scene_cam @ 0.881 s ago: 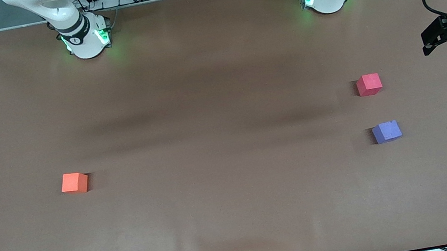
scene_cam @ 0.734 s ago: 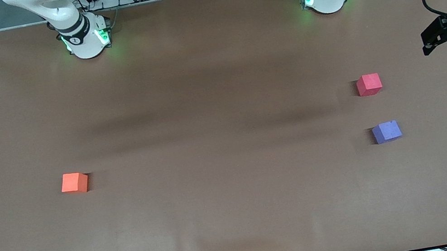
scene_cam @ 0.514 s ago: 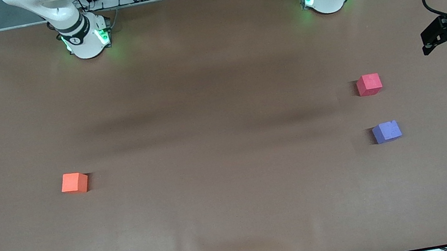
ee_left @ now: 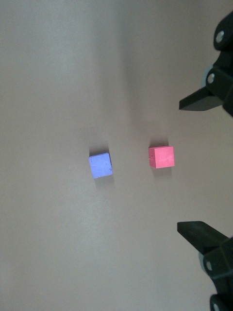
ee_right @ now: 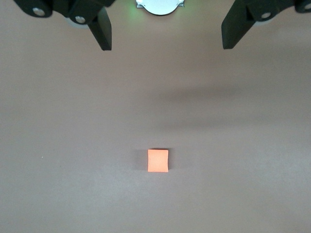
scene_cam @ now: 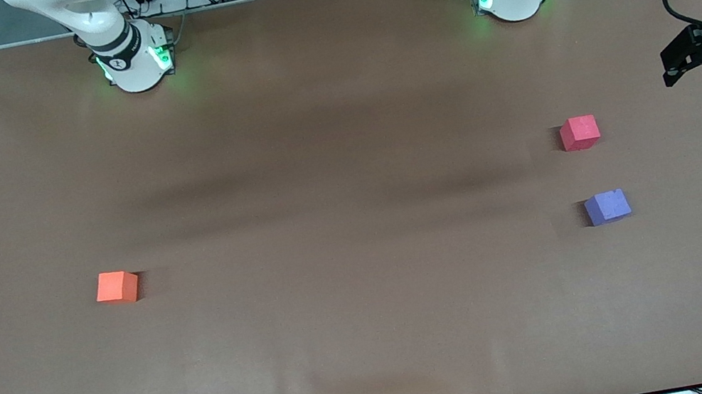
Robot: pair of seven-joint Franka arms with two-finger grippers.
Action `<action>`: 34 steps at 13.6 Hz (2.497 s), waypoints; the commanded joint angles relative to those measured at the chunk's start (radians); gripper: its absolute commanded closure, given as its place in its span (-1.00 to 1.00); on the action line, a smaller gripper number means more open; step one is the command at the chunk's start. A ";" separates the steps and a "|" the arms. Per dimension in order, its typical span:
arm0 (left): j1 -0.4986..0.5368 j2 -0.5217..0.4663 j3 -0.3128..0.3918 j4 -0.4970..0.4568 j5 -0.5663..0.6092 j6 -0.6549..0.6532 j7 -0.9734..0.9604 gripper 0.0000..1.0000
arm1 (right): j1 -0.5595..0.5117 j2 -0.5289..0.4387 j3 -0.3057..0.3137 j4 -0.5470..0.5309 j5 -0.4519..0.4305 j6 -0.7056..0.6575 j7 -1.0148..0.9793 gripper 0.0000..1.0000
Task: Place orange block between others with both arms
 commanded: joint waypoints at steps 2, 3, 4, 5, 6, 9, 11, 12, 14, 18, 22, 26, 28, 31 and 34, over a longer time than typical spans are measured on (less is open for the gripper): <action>0.015 0.007 -0.004 0.015 -0.009 -0.015 0.009 -1.00 | -0.018 -0.010 0.019 -0.027 -0.019 0.003 0.009 -1.00; 0.017 0.012 -0.004 0.015 -0.009 -0.015 0.009 -1.00 | -0.015 -0.009 0.019 -0.031 -0.019 0.006 0.011 -1.00; 0.015 0.013 -0.004 0.015 -0.009 -0.015 0.011 -1.00 | -0.012 -0.006 0.019 -0.031 -0.019 0.006 0.011 -1.00; 0.012 0.015 -0.004 0.014 -0.009 -0.015 0.011 -1.00 | -0.012 -0.001 0.019 -0.032 -0.019 0.008 0.011 -1.00; 0.014 0.016 -0.004 0.012 -0.009 -0.015 0.008 -1.00 | -0.012 0.005 0.019 -0.032 -0.019 0.009 0.011 -1.00; 0.021 0.018 -0.003 0.012 -0.009 -0.016 0.017 -1.00 | -0.005 0.025 0.021 -0.046 -0.019 0.011 0.011 -1.00; 0.021 0.019 0.000 0.009 -0.009 -0.016 0.018 -1.00 | -0.005 0.074 0.022 -0.048 -0.017 0.038 0.011 -1.00; 0.023 0.019 0.000 0.006 -0.009 -0.016 0.018 -1.00 | -0.007 0.100 0.021 -0.048 -0.017 0.079 0.011 -1.00; 0.023 0.019 0.002 0.006 -0.009 -0.016 0.018 -1.00 | -0.010 0.160 0.021 -0.048 -0.017 0.173 0.011 -1.00; 0.021 0.021 0.002 0.003 -0.009 -0.016 0.018 -1.00 | -0.013 0.252 0.021 -0.070 -0.016 0.277 0.011 -1.00; 0.021 0.021 0.002 0.003 -0.009 -0.016 0.018 -1.00 | -0.021 0.318 0.022 -0.161 -0.013 0.439 0.011 -1.00; 0.023 0.024 0.002 0.003 -0.009 -0.016 0.020 -1.00 | -0.036 0.411 0.022 -0.158 -0.003 0.524 0.011 -1.00; 0.021 0.025 0.002 0.003 -0.009 -0.016 0.020 -1.00 | -0.045 0.462 0.021 -0.158 -0.003 0.595 0.011 -1.00; 0.023 0.027 0.002 0.003 -0.009 -0.016 0.018 -1.00 | -0.074 0.525 0.022 -0.158 -0.002 0.670 0.003 -1.00; 0.023 0.027 0.002 0.003 -0.009 -0.016 0.020 -1.00 | -0.061 0.554 0.022 -0.161 0.017 0.680 0.009 -1.00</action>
